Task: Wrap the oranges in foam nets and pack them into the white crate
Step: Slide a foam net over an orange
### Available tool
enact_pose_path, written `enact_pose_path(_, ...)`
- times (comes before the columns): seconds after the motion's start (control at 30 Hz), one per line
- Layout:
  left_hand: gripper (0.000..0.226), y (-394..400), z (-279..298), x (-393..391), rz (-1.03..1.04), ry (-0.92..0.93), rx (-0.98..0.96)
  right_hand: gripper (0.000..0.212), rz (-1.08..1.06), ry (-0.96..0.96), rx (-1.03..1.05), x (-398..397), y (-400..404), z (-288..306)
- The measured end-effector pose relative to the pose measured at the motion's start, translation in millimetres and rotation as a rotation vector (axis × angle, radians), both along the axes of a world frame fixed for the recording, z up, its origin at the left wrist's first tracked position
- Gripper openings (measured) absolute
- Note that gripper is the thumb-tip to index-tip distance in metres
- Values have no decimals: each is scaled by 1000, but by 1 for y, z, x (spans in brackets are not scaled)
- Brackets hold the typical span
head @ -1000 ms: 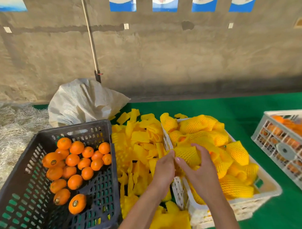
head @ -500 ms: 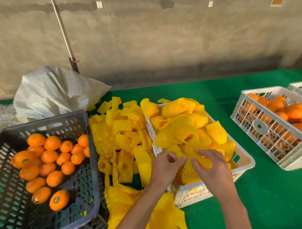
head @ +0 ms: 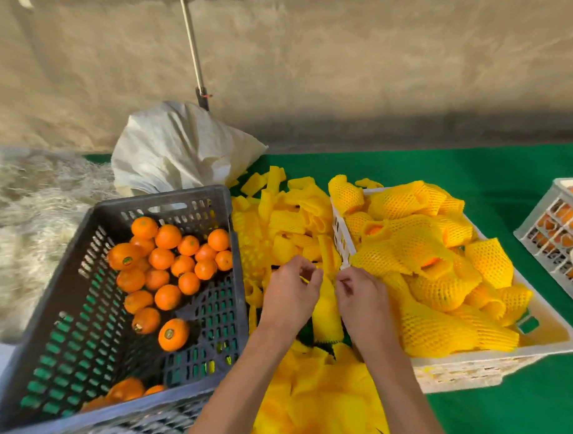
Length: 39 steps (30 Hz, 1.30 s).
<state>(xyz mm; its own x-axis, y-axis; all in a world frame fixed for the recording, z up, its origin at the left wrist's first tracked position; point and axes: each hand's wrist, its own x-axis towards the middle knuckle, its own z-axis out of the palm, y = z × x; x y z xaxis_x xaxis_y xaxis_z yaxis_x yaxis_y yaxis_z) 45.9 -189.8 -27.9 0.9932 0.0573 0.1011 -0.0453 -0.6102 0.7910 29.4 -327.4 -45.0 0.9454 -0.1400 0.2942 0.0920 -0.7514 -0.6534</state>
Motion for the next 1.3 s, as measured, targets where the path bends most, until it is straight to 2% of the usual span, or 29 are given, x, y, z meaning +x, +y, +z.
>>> enact_pose_path(0.07, 14, 26, -1, -2, 38, -42, 86, 14, -38, 136, -93, 17, 26, -16)
enact_pose_path(0.2, 13, 68, -8, -6, 95, -210, 156, 20, 1, 537, -289, 43, 52, -65)
enact_pose_path(0.3, 10, 88, -15, -8, 143, -268, 129, 55, 27, 740, -390, 50, 54, -101)
enact_pose_path(0.37, 9, 96, -19, -8, 160, -240, 57, 66, -2, 763, -445, 53, 54, -116)
enact_pose_path(0.43, 9, 101, -23, -6, 170, -202, 8, 60, -24, 743, -452, 55, 54, -124)
enact_pose_path(0.63, 9, 105, -31, -6, 203, -159, -122, 20, 38, 592, -364, 51, 54, -112)
enact_pose_path(0.7, 7, 104, -30, -6, 219, -164, -112, 15, 56, 424, -331, 47, 61, -92)
enact_pose_path(0.77, 7, 102, -27, -8, 248, -191, -108, 17, 50, 159, -274, 42, 73, -63)
enact_pose_path(0.83, 13, 99, -21, -14, 271, -204, -193, 24, 33, -135, -187, 36, 84, -31)
enact_pose_path(0.9, 18, 97, -15, -21, 233, -183, -315, 26, 58, -321, -39, 31, 95, -1)
enact_pose_path(0.93, 20, 96, -12, -25, 187, -171, -353, 25, 95, -347, 78, 28, 100, 11)
enact_pose_path(1.03, 28, 93, -4, -34, 61, -165, -412, 15, 228, -231, 390, 16, 115, 36)
enact_pose_path(1.1, 35, 97, 5, -37, 76, -183, -464, 21, 299, -214, 394, 7, 124, 40)
enact_pose_path(1.17, 30, 105, 12, -39, 123, -224, -483, 27, 340, -229, 375, 3, 132, 39)
enact_pose_path(1.23, 22, 117, 15, -41, 135, -266, -480, 23, 325, -246, 441, 3, 141, 39)
enact_pose_path(1.3, 26, 127, 15, -42, 96, -280, -451, 17, 269, -222, 539, 6, 149, 40)
